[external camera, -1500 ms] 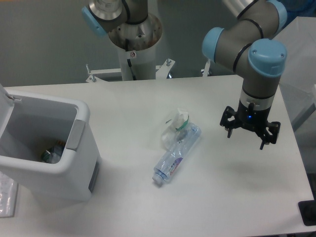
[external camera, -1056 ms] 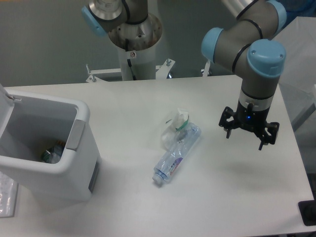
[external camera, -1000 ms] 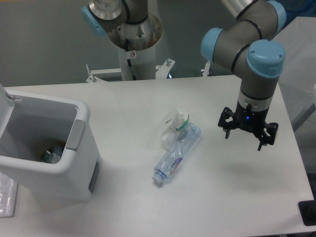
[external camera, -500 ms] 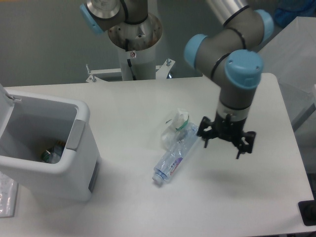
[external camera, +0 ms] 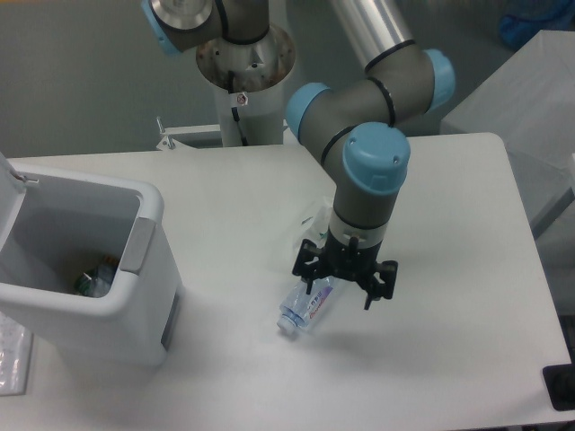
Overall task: Place the trash in the trash can
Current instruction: 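Lower the gripper and close it around the bottle's cap end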
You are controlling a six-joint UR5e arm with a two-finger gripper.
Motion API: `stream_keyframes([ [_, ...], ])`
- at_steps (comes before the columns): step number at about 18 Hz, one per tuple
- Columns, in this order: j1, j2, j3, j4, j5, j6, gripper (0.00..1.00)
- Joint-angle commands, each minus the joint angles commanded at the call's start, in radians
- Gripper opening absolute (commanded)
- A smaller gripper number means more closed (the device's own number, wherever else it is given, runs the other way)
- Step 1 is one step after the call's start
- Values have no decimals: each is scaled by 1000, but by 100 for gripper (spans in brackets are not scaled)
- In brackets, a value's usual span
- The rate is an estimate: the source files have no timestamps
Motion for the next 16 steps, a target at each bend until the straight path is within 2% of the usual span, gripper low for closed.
stream_keyframes([
  [4, -11, -37, 3, 2, 31, 3, 100],
  [9, -77, -106, 66, -6, 60, 2, 100],
  [13, -130, -158, 107, -18, 167, 3, 100],
  [16, -147, -177, 107, -20, 199, 8, 90],
])
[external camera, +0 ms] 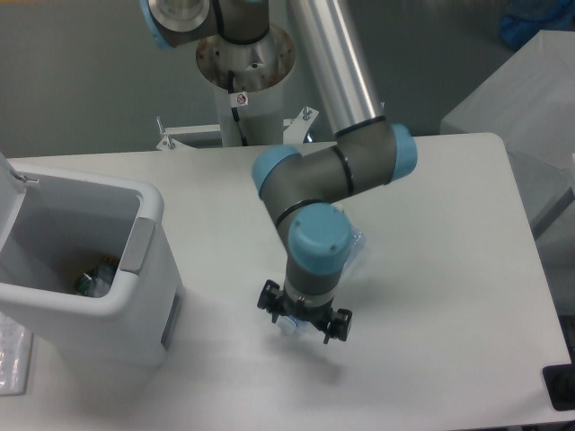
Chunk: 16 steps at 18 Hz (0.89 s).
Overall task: Place the trash in the trash can
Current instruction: 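Lower the gripper and close it around the bottle's cap end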
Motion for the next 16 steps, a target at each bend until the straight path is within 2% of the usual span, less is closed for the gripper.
stream_keyframes([
  [5, -2, 0, -12, -20, 12, 29, 88],
  [10, -15, -2, -9, -64, 51, 34, 79],
  [16, -17, -5, -15, -66, 52, 32, 74],
])
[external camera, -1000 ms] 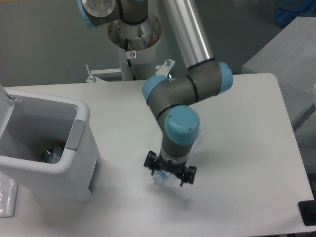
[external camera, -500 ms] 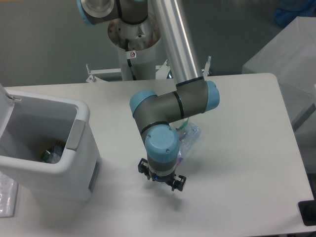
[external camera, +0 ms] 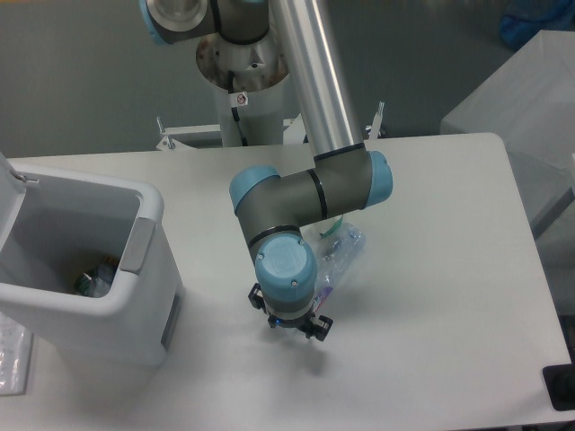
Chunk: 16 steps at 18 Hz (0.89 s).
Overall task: Place the trash in the trash can
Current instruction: 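Lower the gripper and close it around the bottle's cap end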
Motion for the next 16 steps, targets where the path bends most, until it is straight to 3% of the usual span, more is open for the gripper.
stream_keyframes([
  [3, -2, 0, -2, 0, 0, 0, 69],
  [7, -2, 0, -2, 0, 0, 0, 35],
  [9, -2, 0, 0, 0, 0, 0, 23],
  [16, -2, 8, 0, 0, 0, 0, 19],
])
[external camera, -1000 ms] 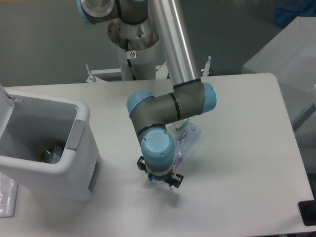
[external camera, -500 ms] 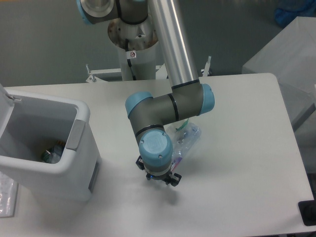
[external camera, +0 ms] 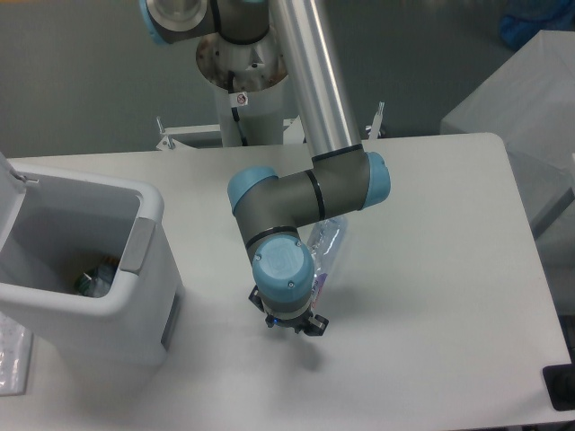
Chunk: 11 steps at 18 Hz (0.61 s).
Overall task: Place the trash in the trash can
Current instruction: 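Lower the gripper and close it around the bottle's cap end, then lift the bottle and carry it toward the white trash bin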
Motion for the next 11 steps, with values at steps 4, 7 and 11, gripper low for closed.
stream_keyframes([
  [4, 3, 8, 14, 0, -14, 2, 18],
  [7, 17, 38, 40, 0, -35, 2, 18],
  [11, 57, 64, 86, 0, -132, 0, 18],
])
